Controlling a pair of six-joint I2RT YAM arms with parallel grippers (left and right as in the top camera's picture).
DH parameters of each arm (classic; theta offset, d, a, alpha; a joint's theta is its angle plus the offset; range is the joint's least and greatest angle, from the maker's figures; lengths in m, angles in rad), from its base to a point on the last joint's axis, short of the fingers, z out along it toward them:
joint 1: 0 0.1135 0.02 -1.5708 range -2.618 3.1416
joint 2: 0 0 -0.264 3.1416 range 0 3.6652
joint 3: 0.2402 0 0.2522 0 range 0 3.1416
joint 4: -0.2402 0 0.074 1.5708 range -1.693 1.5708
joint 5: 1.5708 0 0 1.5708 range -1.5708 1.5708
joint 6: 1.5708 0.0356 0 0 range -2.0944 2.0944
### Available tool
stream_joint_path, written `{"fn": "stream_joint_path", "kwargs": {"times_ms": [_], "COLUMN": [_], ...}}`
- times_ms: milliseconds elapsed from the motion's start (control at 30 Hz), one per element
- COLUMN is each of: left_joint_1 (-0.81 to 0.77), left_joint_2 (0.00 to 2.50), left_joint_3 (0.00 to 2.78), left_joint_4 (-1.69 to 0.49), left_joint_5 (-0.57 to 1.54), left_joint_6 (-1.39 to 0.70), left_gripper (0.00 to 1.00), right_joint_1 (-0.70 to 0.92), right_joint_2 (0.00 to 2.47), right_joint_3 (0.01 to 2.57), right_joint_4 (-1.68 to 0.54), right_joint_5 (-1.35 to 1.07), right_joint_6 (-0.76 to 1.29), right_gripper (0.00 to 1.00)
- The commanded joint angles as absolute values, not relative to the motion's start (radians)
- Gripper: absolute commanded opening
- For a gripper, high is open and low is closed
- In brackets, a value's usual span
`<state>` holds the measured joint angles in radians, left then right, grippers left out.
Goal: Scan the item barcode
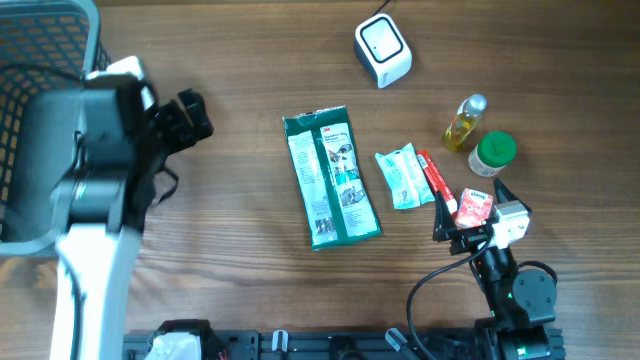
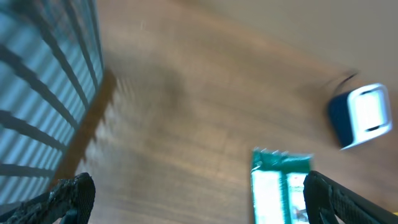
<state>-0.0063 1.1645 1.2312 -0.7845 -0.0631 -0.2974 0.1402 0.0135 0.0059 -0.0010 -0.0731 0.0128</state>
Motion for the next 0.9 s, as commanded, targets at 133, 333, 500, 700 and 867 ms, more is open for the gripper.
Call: {"fn": "stream_joint_path", "kwargs": {"times_ms": [133,333,500,700,867], "left_joint_1": [-0.011,-0.011,-0.011,-0.011,-0.011], "left_joint_2": [0.948,0.866,0.744,0.501,0.316], "left_joint_3": [1.236,1.166,1.036,0.836,0.688], "left_joint_4": [-0.933,-1.079,-1.051,-0.49,-0.123], "left_joint_5": [-0.091,-0.091,-0.043,0.117,0.218], "left_joint_6": [-0.295,-0.295,-0.296,-0.296,-0.296], "left_gripper": [1.0,1.0,1.0,1.0,1.0], "right_joint_1": [0.135,0.135,0.135,0.135,0.135], "right_joint_2": [0.005,0.005,0.005,0.005,0.005], "right_joint_3": [0.005,0.005,0.005,0.005,0.005], "right_joint_4": [0.001,0.001,0.001,0.001,0.001], "right_joint_5": [-0.056,-0.057,-0.057,-0.057,-0.057], "right_joint_6": [0.001,0.001,0.001,0.001,0.001], "right_gripper": [1.0,1.0,1.0,1.0,1.0]}}
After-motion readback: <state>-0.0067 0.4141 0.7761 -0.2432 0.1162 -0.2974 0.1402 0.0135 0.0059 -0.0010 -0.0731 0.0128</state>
